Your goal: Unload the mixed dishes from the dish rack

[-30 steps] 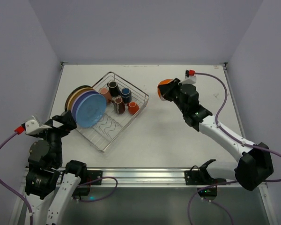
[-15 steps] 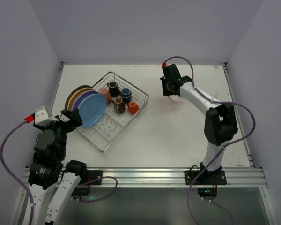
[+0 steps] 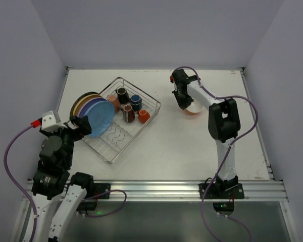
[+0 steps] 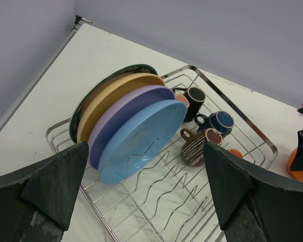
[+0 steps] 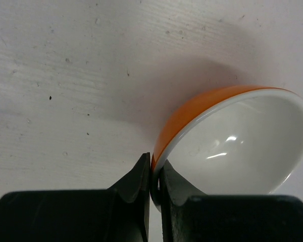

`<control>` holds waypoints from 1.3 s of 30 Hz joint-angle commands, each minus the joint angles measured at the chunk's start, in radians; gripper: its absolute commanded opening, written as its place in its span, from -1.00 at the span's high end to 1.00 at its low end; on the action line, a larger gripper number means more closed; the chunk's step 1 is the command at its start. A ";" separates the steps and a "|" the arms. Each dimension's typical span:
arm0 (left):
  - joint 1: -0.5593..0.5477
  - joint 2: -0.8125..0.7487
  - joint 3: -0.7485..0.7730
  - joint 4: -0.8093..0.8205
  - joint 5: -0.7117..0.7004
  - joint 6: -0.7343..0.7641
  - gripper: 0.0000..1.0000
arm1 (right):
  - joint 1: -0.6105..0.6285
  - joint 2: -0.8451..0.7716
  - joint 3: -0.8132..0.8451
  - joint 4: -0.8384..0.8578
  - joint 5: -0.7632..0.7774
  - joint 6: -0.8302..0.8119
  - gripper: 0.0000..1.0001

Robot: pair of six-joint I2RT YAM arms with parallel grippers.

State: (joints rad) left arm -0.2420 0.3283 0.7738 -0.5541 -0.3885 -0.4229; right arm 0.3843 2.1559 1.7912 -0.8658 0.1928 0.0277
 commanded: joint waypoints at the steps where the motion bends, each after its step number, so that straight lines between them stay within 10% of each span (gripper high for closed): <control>1: 0.009 0.018 -0.001 0.043 0.013 0.029 -1.00 | 0.005 0.005 0.088 -0.049 0.027 -0.054 0.83; 16: 0.009 0.078 0.025 0.011 -0.043 0.015 -1.00 | 0.053 -0.129 0.068 -0.047 0.027 0.012 0.03; 18: 0.009 0.101 0.041 0.005 -0.030 0.019 -1.00 | 0.060 -0.233 0.034 -0.048 0.060 0.037 -0.72; 32: 0.009 0.452 0.383 -0.208 0.094 0.071 -1.00 | 0.136 -1.161 -0.816 0.526 -0.062 0.265 -0.81; 39: 0.006 0.741 0.498 -0.309 0.091 0.199 -1.00 | 0.136 -1.304 -0.955 0.648 -0.173 0.199 -0.98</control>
State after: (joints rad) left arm -0.2417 0.9661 1.2179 -0.7864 -0.3248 -0.3004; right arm 0.5213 0.8997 0.8543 -0.3603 0.1032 0.2428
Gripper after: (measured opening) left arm 0.997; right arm 0.980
